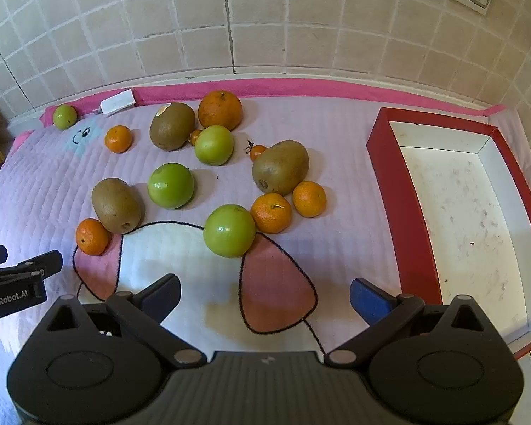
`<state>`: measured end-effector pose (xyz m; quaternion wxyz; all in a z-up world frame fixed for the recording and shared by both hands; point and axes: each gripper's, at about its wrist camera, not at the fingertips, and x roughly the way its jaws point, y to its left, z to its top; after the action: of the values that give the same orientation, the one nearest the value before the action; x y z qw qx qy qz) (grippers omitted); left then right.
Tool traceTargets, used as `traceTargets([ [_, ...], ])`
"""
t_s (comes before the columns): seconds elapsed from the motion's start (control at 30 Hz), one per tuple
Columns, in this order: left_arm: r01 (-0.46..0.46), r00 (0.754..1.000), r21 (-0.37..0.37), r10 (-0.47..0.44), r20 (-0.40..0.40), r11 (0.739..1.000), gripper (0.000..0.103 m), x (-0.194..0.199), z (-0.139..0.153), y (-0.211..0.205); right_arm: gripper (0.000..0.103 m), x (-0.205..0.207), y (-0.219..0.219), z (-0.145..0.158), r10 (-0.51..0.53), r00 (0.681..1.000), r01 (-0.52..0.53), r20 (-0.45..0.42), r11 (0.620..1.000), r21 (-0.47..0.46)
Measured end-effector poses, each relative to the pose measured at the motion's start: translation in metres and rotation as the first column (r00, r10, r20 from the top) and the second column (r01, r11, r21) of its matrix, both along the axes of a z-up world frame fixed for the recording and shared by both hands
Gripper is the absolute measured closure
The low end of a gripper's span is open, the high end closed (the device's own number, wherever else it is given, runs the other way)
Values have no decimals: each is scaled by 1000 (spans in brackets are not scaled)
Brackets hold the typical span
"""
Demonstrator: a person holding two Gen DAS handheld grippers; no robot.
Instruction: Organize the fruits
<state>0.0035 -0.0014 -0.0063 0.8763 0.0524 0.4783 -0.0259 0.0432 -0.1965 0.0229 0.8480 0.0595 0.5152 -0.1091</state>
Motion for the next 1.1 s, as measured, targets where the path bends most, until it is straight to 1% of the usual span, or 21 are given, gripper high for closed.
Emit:
traceTargets([
  [1.1, -2, 1000, -4, 2, 3, 1000, 1, 0, 3, 4, 0, -3, -3, 7, -18, 1000, 18, 18, 1000, 13],
])
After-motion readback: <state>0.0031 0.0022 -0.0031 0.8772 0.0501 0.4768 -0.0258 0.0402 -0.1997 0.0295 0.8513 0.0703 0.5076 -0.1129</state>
